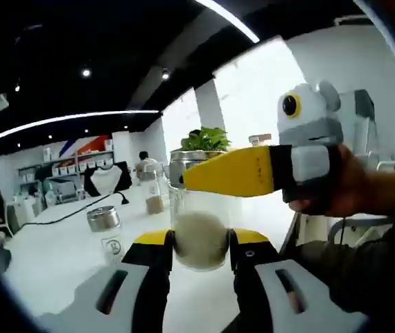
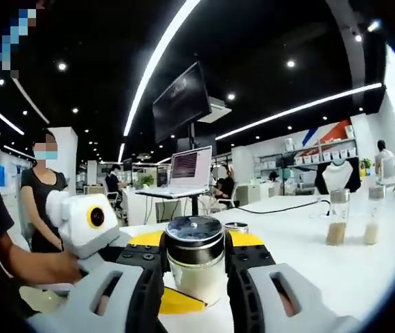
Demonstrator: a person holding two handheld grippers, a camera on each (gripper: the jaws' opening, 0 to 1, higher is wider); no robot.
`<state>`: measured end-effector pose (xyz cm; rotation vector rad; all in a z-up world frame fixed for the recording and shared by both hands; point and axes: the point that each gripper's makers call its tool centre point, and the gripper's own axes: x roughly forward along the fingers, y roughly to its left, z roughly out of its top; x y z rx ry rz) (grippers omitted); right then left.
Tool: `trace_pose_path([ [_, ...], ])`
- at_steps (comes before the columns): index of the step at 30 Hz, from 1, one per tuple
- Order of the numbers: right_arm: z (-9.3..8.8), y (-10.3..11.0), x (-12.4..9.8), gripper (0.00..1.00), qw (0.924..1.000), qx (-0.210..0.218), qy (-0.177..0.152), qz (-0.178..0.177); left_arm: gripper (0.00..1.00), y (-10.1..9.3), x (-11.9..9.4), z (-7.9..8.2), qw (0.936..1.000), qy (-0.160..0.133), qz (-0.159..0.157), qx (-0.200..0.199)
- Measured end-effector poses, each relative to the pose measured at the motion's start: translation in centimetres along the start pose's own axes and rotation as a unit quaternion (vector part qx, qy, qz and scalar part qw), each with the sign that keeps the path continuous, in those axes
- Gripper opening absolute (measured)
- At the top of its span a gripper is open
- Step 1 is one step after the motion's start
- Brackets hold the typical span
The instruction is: Rotate the seasoning bottle until the label or dispensing opening points toward the visible target arrow and the bottle remains upright within the marked orientation range
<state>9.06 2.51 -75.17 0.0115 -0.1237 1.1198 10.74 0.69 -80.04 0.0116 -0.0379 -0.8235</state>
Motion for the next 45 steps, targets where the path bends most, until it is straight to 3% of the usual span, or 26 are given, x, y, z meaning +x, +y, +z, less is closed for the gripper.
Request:
trace_pose_path([
  [3, 0.9, 1.1, -0.4, 0.31, 0.9991, -0.022, -0.009, 0.037, 0.37, -0.8, -0.4, 0.5, 0.9992, -0.010, -0.039, 0.004],
  [5, 1.0, 1.9, -0.7, 0.31, 0.9974, -0.034, -0.008, 0.062, 0.38, -1.0, -0.5, 0.6, 0.9988, -0.010, -0.045, 0.016],
  [7, 0.7, 1.9, -0.8, 0.31, 0.9972, -0.037, 0.004, 0.066, 0.37, -1.6, -0.6, 0.4, 0.9982, 0.003, -0.048, 0.036],
  [9, 0.2, 1.6, -0.7, 0.32, 0.9972, -0.030, 0.019, 0.065, 0.36, -1.3, -0.4, -0.1, 0.9961, 0.026, -0.021, 0.081],
  [11, -0.1, 0.8, -0.7, 0.32, 0.9988, -0.003, 0.019, 0.045, 0.35, -0.8, -0.1, -0.1, 0.9901, 0.039, 0.018, 0.134],
  [15, 0.3, -0.7, -0.8, 0.33, 0.9979, 0.061, -0.019, -0.009, 0.34, -0.5, 0.3, 0.4, 0.9836, 0.040, 0.075, 0.159],
  [16, 0.2, -0.9, -0.8, 0.33, 0.9975, 0.067, -0.017, -0.016, 0.34, -0.4, 0.3, 0.3, 0.9831, 0.042, 0.086, 0.156],
  [18, -0.6, -1.7, -0.5, 0.33, 0.9950, 0.090, 0.010, -0.042, 0.34, 0.2, 0.4, -0.2, 0.9730, 0.065, 0.124, 0.184],
  [19, -0.7, -1.8, -0.5, 0.33, 0.9947, 0.092, 0.014, -0.044, 0.35, 0.2, 0.5, -0.5, 0.9707, 0.071, 0.124, 0.193],
  [21, -1.0, -1.6, -0.3, 0.32, 0.9961, 0.070, 0.028, -0.046, 0.35, 0.2, 0.6, -0.7, 0.9726, 0.074, 0.114, 0.188],
  [24, -0.8, -0.8, -0.4, 0.32, 0.9990, 0.024, 0.028, -0.025, 0.35, -0.2, 0.6, -0.6, 0.9813, 0.063, 0.067, 0.169],
  [26, -0.4, 0.0, -0.5, 0.32, 0.9997, 0.004, 0.025, 0.006, 0.35, -0.7, 0.4, -0.4, 0.9904, 0.045, 0.033, 0.127],
  [27, -0.1, 0.5, -0.5, 0.32, 0.9995, -0.008, 0.021, 0.021, 0.36, -1.2, 0.3, -0.1, 0.9968, 0.025, 0.004, 0.075],
  [29, 0.6, 2.0, -0.7, 0.32, 0.9964, -0.054, 0.019, 0.063, 0.37, -1.8, 0.1, 0.1, 0.9985, 0.015, -0.028, 0.044],
  [32, 1.1, 3.0, -0.8, 0.31, 0.9909, -0.104, 0.016, 0.083, 0.37, -2.4, -0.2, 0.8, 0.9955, 0.000, -0.044, 0.084],
  [35, 1.3, 2.8, -0.8, 0.31, 0.9924, -0.096, 0.013, 0.076, 0.36, -2.2, -0.1, 1.1, 0.9948, 0.007, -0.015, 0.101],
  [38, 1.6, 0.8, -0.8, 0.31, 0.9993, -0.013, -0.010, 0.032, 0.36, -0.9, -0.3, 1.6, 0.9886, 0.009, 0.042, 0.144],
  [41, 1.3, -0.3, -0.7, 0.31, 0.9994, 0.031, -0.018, -0.006, 0.36, 0.0, -0.4, 1.5, 0.9818, 0.022, 0.083, 0.169],
  [45, 0.6, -0.5, -0.3, 0.31, 0.9985, 0.049, -0.012, -0.021, 0.36, 1.0, -0.6, 1.1, 0.9614, 0.046, 0.138, 0.233],
])
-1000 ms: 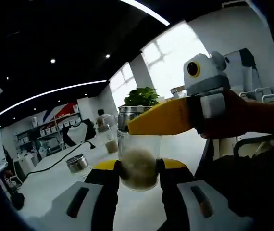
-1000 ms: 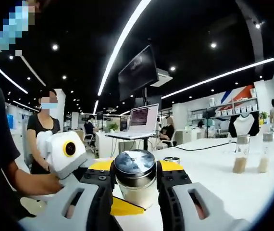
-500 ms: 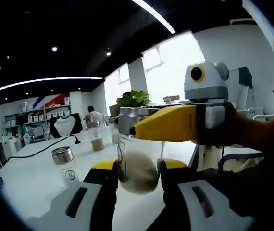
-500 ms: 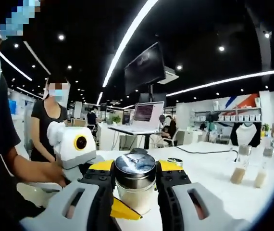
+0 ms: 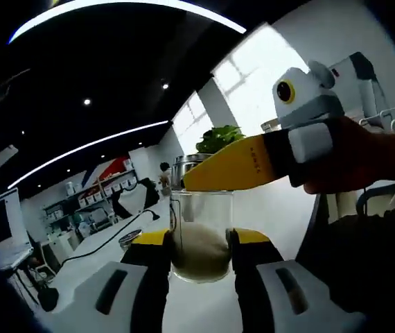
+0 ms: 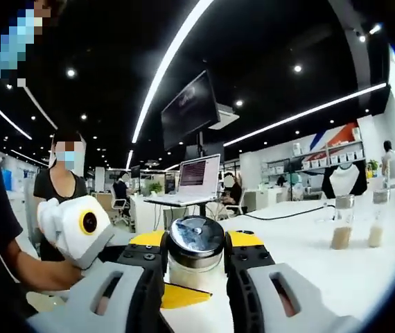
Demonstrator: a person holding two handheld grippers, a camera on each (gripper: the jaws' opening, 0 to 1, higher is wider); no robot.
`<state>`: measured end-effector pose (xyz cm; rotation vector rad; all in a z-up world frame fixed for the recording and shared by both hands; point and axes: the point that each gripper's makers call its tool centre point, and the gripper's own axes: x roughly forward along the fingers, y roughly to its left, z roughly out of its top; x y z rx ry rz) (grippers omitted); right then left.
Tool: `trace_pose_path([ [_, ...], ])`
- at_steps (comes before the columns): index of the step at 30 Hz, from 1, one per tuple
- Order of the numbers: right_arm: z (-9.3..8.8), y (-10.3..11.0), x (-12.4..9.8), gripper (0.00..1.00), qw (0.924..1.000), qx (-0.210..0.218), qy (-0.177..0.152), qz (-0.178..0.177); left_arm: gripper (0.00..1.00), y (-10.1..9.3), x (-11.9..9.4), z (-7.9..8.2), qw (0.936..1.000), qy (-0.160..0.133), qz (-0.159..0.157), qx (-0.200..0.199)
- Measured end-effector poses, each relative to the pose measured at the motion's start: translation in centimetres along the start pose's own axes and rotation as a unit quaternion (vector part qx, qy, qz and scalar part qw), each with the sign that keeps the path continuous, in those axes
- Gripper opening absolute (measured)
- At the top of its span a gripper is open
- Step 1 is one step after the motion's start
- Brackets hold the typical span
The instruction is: Rotate the seasoning bottle until the label or dispensing opening points toward the visible target arrow and the bottle remains upright within the marked orientation range
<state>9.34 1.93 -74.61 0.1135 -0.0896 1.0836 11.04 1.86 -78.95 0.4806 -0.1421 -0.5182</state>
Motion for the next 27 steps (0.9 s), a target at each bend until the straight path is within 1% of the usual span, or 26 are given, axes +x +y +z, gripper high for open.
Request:
trace_pose_path([
  [1, -0.1, -0.1, 0.1, 0.31, 1.0000, 0.006, 0.002, -0.005, 0.36, 0.1, 0.0, -0.1, 0.9997, 0.006, 0.008, 0.021],
  [3, -0.3, -0.3, 0.1, 0.31, 0.9997, 0.018, 0.004, -0.016, 0.36, -0.1, 0.2, -0.3, 0.9997, 0.010, 0.008, 0.020],
  [5, -0.6, -0.1, 0.2, 0.31, 0.9997, 0.004, 0.014, -0.021, 0.36, -0.2, 0.2, -0.7, 0.9998, 0.015, -0.001, 0.010],
  [7, -1.0, 0.0, 0.1, 0.30, 0.9991, -0.023, 0.030, -0.019, 0.36, -0.7, 0.3, -1.1, 0.9995, 0.017, -0.026, -0.006],
  [9, -0.8, 0.5, 0.0, 0.30, 0.9979, -0.056, 0.031, -0.008, 0.36, -1.0, 0.2, -0.8, 0.9984, 0.002, -0.054, -0.018],
  [10, -0.7, 0.8, 0.0, 0.30, 0.9967, -0.075, 0.032, 0.003, 0.36, -1.0, 0.1, -0.8, 0.9980, 0.000, -0.060, -0.022],
  [13, -0.3, 1.7, 0.0, 0.30, 0.9942, -0.100, 0.029, 0.027, 0.36, -1.3, -0.3, -0.1, 0.9936, -0.022, -0.095, -0.057],
  [15, -0.1, 2.6, -0.1, 0.29, 0.9878, -0.141, 0.032, 0.057, 0.36, -1.6, -0.6, 0.2, 0.9887, -0.036, -0.124, -0.077],
  [16, -0.3, 3.1, -0.2, 0.29, 0.9837, -0.161, 0.037, 0.071, 0.36, -2.0, -0.7, 0.2, 0.9857, -0.038, -0.140, -0.085],
  [18, -0.6, 3.6, -0.2, 0.30, 0.9787, -0.183, 0.045, 0.083, 0.36, -2.3, -0.8, -0.1, 0.9837, -0.032, -0.155, -0.085],
  [19, -1.0, 3.9, -0.2, 0.30, 0.9725, -0.209, 0.051, 0.089, 0.36, -2.4, -0.8, -0.2, 0.9844, -0.029, -0.154, -0.079],
  [20, -1.2, 3.9, -0.2, 0.30, 0.9726, -0.210, 0.052, 0.086, 0.36, -2.4, -0.8, -0.4, 0.9861, -0.023, -0.148, -0.072],
  [21, -1.2, 3.7, -0.1, 0.30, 0.9739, -0.205, 0.049, 0.083, 0.36, -1.9, -0.7, -0.5, 0.9906, -0.020, -0.127, -0.048],
  [22, -1.2, 3.6, -0.1, 0.30, 0.9742, -0.205, 0.048, 0.081, 0.36, -1.7, -0.6, -0.5, 0.9921, -0.020, -0.118, -0.036],
  [23, -1.2, 3.2, -0.1, 0.30, 0.9763, -0.198, 0.044, 0.074, 0.36, -1.4, -0.4, -0.7, 0.9951, -0.009, -0.098, -0.006],
  [24, -1.3, 2.8, -0.2, 0.30, 0.9825, -0.170, 0.038, 0.066, 0.36, -1.3, -0.4, -0.9, 0.9960, 0.000, -0.089, 0.006],
  [25, -1.3, 2.5, -0.2, 0.30, 0.9869, -0.146, 0.032, 0.059, 0.36, -1.0, -0.3, -1.0, 0.9970, 0.004, -0.076, 0.018],
  [26, -1.4, 2.1, -0.2, 0.30, 0.9928, -0.108, 0.024, 0.046, 0.36, -0.6, -0.2, -1.0, 0.9979, 0.007, -0.058, 0.030],
  [27, -1.4, 1.9, -0.2, 0.30, 0.9967, -0.071, 0.012, 0.037, 0.36, -0.5, -0.1, -1.1, 0.9983, 0.012, -0.045, 0.036],
])
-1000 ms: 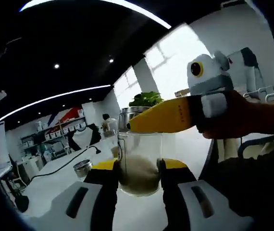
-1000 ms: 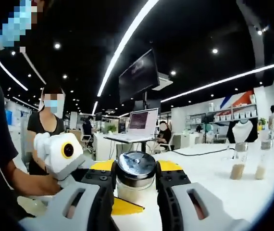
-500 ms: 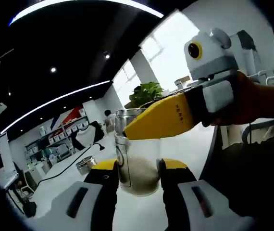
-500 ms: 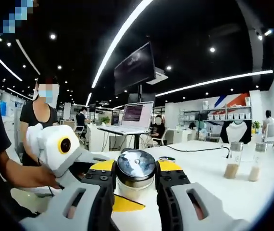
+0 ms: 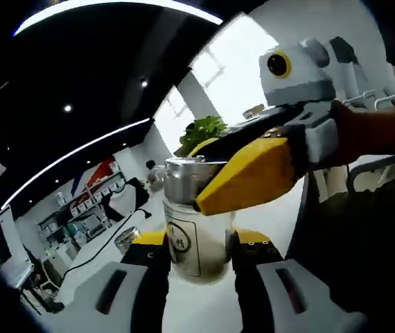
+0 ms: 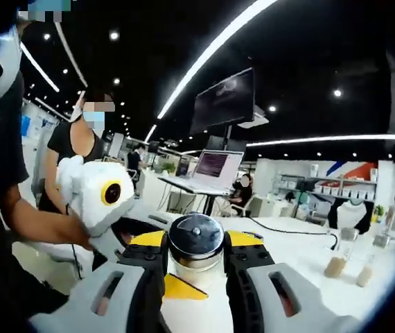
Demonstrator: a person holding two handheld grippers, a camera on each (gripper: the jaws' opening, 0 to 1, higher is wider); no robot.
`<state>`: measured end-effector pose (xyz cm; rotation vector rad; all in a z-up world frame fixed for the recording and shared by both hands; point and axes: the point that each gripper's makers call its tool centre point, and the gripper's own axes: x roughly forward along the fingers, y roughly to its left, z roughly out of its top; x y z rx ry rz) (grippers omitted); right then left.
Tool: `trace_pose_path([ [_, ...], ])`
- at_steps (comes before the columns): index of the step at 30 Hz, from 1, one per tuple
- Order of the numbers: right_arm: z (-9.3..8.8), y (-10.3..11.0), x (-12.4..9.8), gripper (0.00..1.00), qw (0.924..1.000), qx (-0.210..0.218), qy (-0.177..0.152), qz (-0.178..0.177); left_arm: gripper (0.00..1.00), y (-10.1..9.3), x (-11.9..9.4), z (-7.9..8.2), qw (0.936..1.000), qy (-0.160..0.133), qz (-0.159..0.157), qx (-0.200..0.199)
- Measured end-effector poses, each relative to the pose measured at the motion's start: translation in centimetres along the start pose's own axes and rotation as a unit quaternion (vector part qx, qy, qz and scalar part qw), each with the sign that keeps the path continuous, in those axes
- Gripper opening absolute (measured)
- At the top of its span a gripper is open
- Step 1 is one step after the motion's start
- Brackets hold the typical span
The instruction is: Rotate the seasoning bottle until the label or dispensing opening points toward the visible target arrow and the bottle remains upright within the marked orientation range
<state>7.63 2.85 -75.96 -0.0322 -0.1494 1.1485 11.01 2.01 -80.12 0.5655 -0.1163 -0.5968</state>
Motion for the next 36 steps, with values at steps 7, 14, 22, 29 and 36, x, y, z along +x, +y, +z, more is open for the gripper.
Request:
trace_pose_path([
  [7, -0.8, -0.7, 0.0, 0.30, 0.9980, 0.055, 0.000, -0.030, 0.36, 0.1, 0.4, -0.8, 0.9984, 0.028, 0.033, 0.036],
  [14, -0.9, -1.1, 0.1, 0.30, 0.9962, 0.079, 0.013, -0.035, 0.36, 0.0, 0.5, -0.9, 0.9996, 0.022, 0.015, 0.013],
  [22, 0.5, 0.3, -0.2, 0.29, 0.9987, -0.019, 0.023, 0.041, 0.36, -1.6, -0.3, 0.9, 0.9805, -0.063, -0.109, -0.150],
  [29, 0.3, -0.5, -0.1, 0.30, 0.9993, 0.024, 0.013, 0.024, 0.35, -1.8, -0.1, 0.9, 0.9740, -0.058, -0.107, -0.191],
  [36, -0.2, -2.2, -0.2, 0.30, 0.9935, 0.105, -0.016, -0.040, 0.34, -1.0, 0.4, 0.4, 0.9907, -0.026, -0.035, -0.129],
])
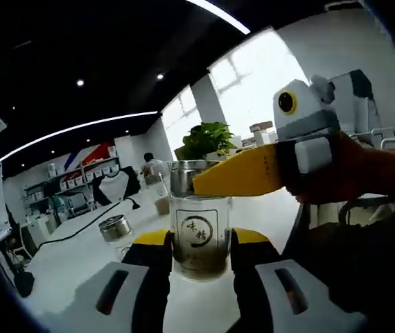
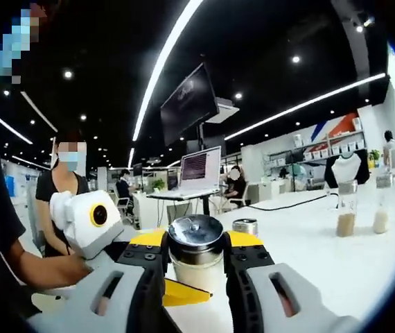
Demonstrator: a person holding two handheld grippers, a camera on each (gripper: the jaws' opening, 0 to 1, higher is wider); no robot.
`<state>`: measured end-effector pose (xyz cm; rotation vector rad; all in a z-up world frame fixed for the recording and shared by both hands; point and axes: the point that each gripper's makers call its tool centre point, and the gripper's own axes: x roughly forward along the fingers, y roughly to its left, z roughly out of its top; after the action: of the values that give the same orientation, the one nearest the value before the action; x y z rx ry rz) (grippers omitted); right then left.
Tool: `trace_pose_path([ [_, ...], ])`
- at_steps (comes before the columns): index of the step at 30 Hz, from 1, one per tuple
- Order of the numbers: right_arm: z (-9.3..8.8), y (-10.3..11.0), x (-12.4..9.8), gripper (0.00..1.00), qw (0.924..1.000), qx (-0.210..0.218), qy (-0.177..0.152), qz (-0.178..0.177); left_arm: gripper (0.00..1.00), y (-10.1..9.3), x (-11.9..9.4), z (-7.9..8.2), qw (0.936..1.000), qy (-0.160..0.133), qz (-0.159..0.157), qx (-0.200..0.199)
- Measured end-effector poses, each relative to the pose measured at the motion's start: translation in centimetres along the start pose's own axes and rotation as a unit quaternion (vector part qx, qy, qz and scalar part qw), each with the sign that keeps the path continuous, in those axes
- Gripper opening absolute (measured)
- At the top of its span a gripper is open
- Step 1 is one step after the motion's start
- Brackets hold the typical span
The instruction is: Rotate the seasoning bottle until the label or dispensing opening points toward the visible target arrow and the bottle remains upright within the marked orientation range
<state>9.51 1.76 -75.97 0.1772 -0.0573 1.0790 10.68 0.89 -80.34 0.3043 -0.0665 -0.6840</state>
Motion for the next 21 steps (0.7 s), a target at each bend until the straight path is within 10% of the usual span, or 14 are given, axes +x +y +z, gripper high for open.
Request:
trace_pose_path([
  [8, 0.7, 1.5, -0.3, 0.29, 0.9955, -0.077, 0.008, 0.054, 0.34, -0.7, -0.5, 0.5, 0.9965, -0.025, -0.064, -0.047],
  [11, 1.4, 3.0, -1.0, 0.29, 0.9860, -0.124, 0.008, 0.111, 0.34, -2.0, -1.8, 2.2, 0.9735, -0.086, -0.158, -0.141],
  [13, 1.8, 3.5, -1.4, 0.29, 0.9831, -0.128, 0.004, 0.130, 0.34, -2.3, -2.1, 2.6, 0.9692, -0.100, -0.171, -0.146],
  [21, 1.7, 0.5, -1.0, 0.29, 0.9978, -0.034, -0.015, 0.055, 0.33, -0.8, -1.0, 2.2, 0.9930, -0.070, -0.067, -0.068],
])
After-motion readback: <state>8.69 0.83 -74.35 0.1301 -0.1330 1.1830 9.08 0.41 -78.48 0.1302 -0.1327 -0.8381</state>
